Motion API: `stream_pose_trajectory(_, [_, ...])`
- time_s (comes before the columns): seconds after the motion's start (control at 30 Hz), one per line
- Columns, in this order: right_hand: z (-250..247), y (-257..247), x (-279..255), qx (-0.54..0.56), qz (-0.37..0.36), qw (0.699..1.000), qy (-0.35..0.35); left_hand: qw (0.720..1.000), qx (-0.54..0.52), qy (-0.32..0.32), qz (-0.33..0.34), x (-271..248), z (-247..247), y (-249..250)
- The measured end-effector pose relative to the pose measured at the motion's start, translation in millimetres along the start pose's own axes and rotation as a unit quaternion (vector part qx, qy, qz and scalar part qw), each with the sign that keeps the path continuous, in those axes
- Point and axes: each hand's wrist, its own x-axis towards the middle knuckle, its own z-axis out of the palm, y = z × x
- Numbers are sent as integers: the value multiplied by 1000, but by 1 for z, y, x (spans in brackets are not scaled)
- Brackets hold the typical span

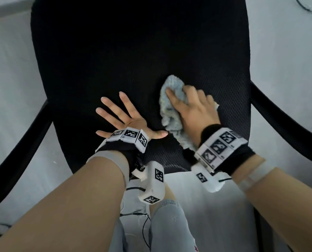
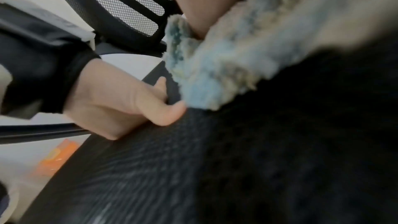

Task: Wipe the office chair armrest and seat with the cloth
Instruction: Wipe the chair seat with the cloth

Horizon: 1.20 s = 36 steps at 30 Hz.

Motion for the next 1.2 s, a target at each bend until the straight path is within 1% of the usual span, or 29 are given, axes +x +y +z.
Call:
stream_pose_trajectory(0.07, [-4, 6, 10, 12, 25, 1000, -11, 1000, 13, 1, -3, 0, -2, 1])
stream_pose_trajectory(0.1, [-8, 3, 20, 23, 51, 998, -9, 1000, 16, -1, -6, 0, 0, 2])
stream_pose_trajectory(0.17, [-17, -9, 48, 53, 111, 992, 41, 1000, 29, -2, 0, 4, 4, -2])
stream_pose_trajectory(0.2, [-22, -16, 63, 72, 130, 987, 55, 1000, 28, 8, 10, 7, 5, -5])
stream_pose_trajectory(0.23, [-26, -24, 73, 83, 130, 986, 62, 999, 25, 23, 17, 10, 6, -7])
stream_pose_trajectory(0.27, [-30, -31, 77, 83, 107, 989, 57, 999, 22, 37, 18, 11, 9, -8])
stream_pose_trajectory(0.33, [-31, -34, 70, 55, 9, 998, 16, 998, 15, 65, 11, 7, 14, -8])
stream_pose_trajectory(0.4, [-27, -25, 46, -3, -94, 995, -23, 996, 20, 82, 1, -2, 13, -2])
stream_pose_trajectory(0.43, [-23, -15, 33, -18, -115, 992, -40, 997, 18, 74, 0, -5, 12, 1])
stream_pose_trajectory(0.47, [-21, -4, 23, -17, -107, 993, -49, 998, 10, 55, 3, -7, 9, 3])
stream_pose_trajectory(0.5, [-22, 8, 17, 0, -72, 996, -45, 999, 4, 32, 2, -8, 5, 4])
stream_pose_trajectory(0.57, [-25, 24, 20, 35, 32, 999, -3, 1000, 10, 12, -3, -7, -1, 5])
stream_pose_trajectory(0.63, [-21, 26, 31, 45, 99, 993, 53, 1000, 7, 24, 7, -4, 0, 4])
stream_pose_trajectory(0.7, [-15, 17, 33, 52, 128, 987, 79, 999, 9, 39, 14, -4, 2, 3])
stream_pose_trajectory(0.77, [-6, 11, 15, 64, 127, 988, 66, 999, 23, 39, 21, -5, 1, 2])
stream_pose_trajectory(0.87, [13, 15, -41, 62, 83, 994, 37, 999, 31, 27, 26, -8, -3, 1])
stream_pose_trajectory(0.93, [27, 21, -77, 37, 58, 997, 22, 999, 38, 21, 23, -10, -3, 0])
stream_pose_trajectory(1.0, [35, 27, -90, 9, 54, 999, 4, 999, 47, 15, 24, -9, -3, 2])
stream_pose_trajectory(1.07, [27, 23, -75, 26, 66, 997, 10, 999, 49, 12, 20, 1, -1, -2])
stream_pose_trajectory(1.13, [11, 12, -44, 33, 106, 994, 4, 998, 40, -42, 10, 10, 2, -5])
stream_pose_trajectory(1.17, [6, 9, -25, 35, 125, 991, 13, 998, 31, -53, 11, 13, 5, -5])
stream_pose_trajectory(1.2, [1, 6, -7, 40, 136, 989, 30, 999, 22, -31, 14, 13, 8, -6])
